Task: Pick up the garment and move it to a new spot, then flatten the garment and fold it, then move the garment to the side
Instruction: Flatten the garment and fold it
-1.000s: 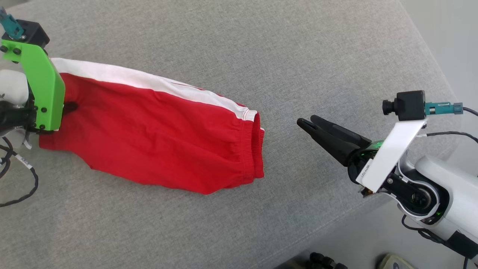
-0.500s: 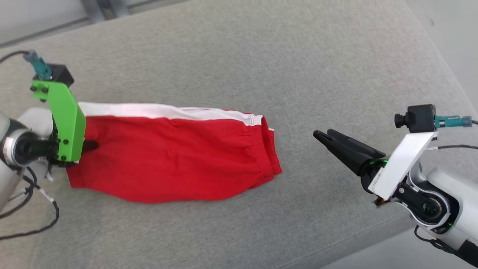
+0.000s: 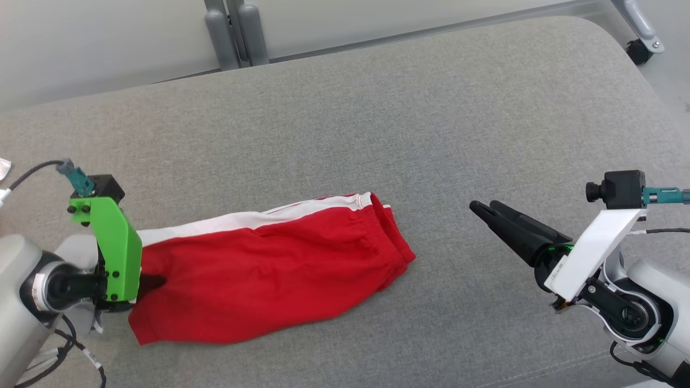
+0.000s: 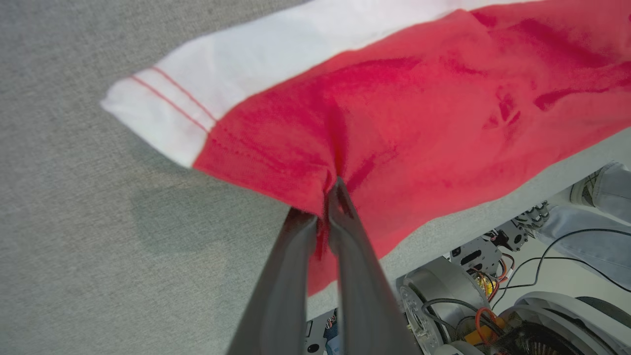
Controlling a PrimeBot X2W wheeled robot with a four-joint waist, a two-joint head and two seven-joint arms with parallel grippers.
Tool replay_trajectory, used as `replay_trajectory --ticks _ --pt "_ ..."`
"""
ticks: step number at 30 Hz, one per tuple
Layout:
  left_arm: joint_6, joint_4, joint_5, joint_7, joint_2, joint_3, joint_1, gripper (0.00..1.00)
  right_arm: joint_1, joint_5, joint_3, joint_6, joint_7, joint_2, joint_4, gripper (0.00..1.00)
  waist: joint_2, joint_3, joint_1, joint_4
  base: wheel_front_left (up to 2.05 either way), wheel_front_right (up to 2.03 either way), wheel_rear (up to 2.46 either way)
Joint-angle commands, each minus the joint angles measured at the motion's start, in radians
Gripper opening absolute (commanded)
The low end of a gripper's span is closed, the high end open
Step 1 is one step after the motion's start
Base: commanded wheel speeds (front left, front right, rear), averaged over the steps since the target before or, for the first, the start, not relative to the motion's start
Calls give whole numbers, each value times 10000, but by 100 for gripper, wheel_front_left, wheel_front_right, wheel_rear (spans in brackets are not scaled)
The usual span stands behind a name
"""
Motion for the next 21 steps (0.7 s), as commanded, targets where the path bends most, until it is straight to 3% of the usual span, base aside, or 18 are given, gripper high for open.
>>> replay_trajectory --ticks 1,2,3,4,10,14,17,21 --pt "44 60 -84 -96 63 -36 353 10 159 33 -24 1 16 1 -9 100 0 -182 0 158 0 0 0" --pt "19 101 -76 -202 38 -53 452 46 153 7 -29 -1 22 17 -5 100 0 -190 0 156 0 0 0" --pt "-29 171 -55 -301 1 -71 555 60 150 -30 -40 1 18 27 8 100 0 -196 0 157 0 0 0" --pt "-92 240 27 -458 -15 -92 629 100 143 -95 -45 1 -19 27 26 100 0 -204 0 157 0 0 0" --pt "-437 545 325 -1309 -97 43 781 100 157 -692 -141 1 -563 -76 127 100 0 -368 0 245 0 0 0" --pt "-741 334 952 -2766 61 350 555 100 146 -1409 -359 -1 -1334 -109 633 100 0 -586 0 387 0 0 0" --pt "-623 33 1369 -3982 203 622 792 100 153 -2109 -714 -1 -1697 34 1059 100 0 -731 0 487 0 0 0" --pt "-138 -632 2132 -6041 481 1016 1359 100 401 -3199 -1757 -1 -1850 591 1607 100 0 -871 0 597 0 0 0"
